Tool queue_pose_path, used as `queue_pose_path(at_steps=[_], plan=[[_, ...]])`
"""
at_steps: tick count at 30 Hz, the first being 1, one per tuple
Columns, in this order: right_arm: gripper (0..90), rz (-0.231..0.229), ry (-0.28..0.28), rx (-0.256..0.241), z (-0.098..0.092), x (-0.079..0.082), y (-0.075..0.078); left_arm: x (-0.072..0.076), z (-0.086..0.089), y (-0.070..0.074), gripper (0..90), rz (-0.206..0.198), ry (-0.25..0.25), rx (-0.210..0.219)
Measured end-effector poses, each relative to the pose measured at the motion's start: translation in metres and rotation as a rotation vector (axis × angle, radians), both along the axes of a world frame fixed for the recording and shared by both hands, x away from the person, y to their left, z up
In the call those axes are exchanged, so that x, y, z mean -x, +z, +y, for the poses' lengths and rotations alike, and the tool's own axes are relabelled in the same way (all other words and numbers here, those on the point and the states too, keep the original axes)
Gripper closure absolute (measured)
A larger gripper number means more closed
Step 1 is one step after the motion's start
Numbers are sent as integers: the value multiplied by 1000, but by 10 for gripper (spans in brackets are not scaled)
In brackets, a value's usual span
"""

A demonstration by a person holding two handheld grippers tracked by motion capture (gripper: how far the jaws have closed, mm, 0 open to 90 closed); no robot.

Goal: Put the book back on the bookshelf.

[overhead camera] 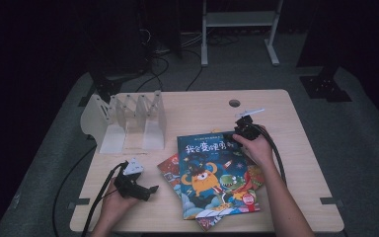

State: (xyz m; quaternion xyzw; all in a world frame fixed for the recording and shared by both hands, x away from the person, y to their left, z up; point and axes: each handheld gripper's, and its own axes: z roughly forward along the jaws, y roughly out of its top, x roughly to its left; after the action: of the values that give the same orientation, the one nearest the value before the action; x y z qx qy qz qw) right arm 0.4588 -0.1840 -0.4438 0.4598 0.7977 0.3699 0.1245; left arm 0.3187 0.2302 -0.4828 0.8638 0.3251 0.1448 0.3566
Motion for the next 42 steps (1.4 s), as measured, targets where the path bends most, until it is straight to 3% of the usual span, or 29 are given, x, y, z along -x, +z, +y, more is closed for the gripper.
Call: queue_pose_path(at_steps=[3, 13, 33, 42], plan=[[381, -5, 26, -8, 3, -1, 0, 0, 0, 0, 0, 0, 0, 0], [395, -24, 112, 35, 25, 3, 3, 0, 0, 0, 0, 0, 0, 0], [423, -25, 235, 32, 51, 14, 5, 0, 0, 0, 0, 0, 0, 0], [427, -28, 305, 38, 74, 20, 6, 0, 0, 0, 0, 0, 0, 0]])
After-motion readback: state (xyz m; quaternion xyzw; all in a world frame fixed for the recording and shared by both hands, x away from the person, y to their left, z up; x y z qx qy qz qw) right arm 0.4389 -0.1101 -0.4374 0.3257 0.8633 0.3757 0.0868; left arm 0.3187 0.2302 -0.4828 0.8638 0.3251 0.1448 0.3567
